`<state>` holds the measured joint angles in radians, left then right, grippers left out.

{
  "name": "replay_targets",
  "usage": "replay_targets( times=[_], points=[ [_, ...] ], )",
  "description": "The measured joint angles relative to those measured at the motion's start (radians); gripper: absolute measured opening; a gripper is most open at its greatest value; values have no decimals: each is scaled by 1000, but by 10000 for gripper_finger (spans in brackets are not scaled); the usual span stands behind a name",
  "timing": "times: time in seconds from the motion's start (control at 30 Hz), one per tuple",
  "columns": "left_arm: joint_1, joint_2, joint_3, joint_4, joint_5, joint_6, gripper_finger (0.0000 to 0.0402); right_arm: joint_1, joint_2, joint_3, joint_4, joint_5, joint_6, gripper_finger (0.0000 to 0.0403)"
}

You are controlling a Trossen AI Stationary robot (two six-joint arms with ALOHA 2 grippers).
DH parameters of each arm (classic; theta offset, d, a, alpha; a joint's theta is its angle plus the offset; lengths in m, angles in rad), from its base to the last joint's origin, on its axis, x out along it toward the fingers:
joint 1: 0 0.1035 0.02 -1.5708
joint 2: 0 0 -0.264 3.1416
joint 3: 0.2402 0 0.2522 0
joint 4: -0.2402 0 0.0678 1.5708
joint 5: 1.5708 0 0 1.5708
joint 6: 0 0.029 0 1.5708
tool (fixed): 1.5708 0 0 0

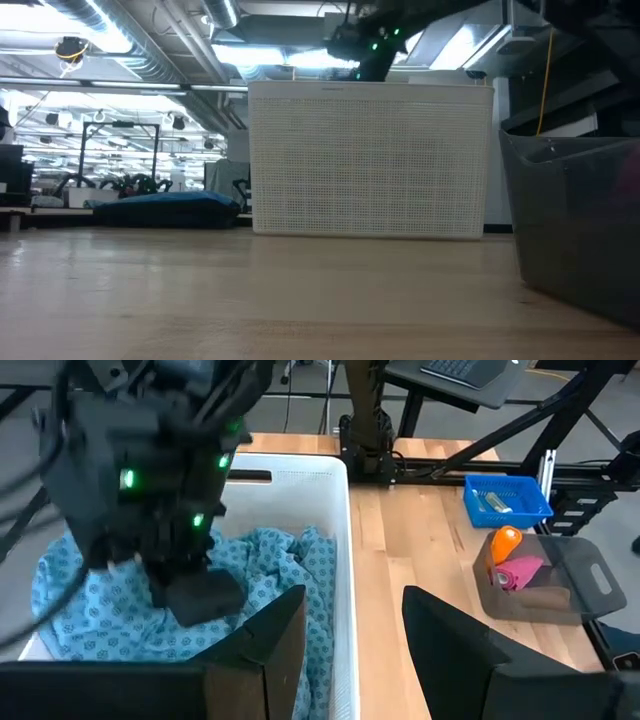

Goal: Pick & place medical supplies in basket/bin
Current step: Put the blue patient gown into the white bin

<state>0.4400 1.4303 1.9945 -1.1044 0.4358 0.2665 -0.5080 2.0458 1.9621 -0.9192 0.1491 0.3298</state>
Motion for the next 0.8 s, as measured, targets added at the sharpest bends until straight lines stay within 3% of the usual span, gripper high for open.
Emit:
replay_targets(
  times=[0.3,0.57,0.8],
  points=[
    [0,0,0,-3,0,8,164,-5,103,0,-77,-141,4,0],
    [0,0,0,-11,2,7,164,-11,202,0,-127,-390,1,0],
    [0,0,0,-23,3,7,164,-3,209,-1,-167,-389,-9,0]
  ],
)
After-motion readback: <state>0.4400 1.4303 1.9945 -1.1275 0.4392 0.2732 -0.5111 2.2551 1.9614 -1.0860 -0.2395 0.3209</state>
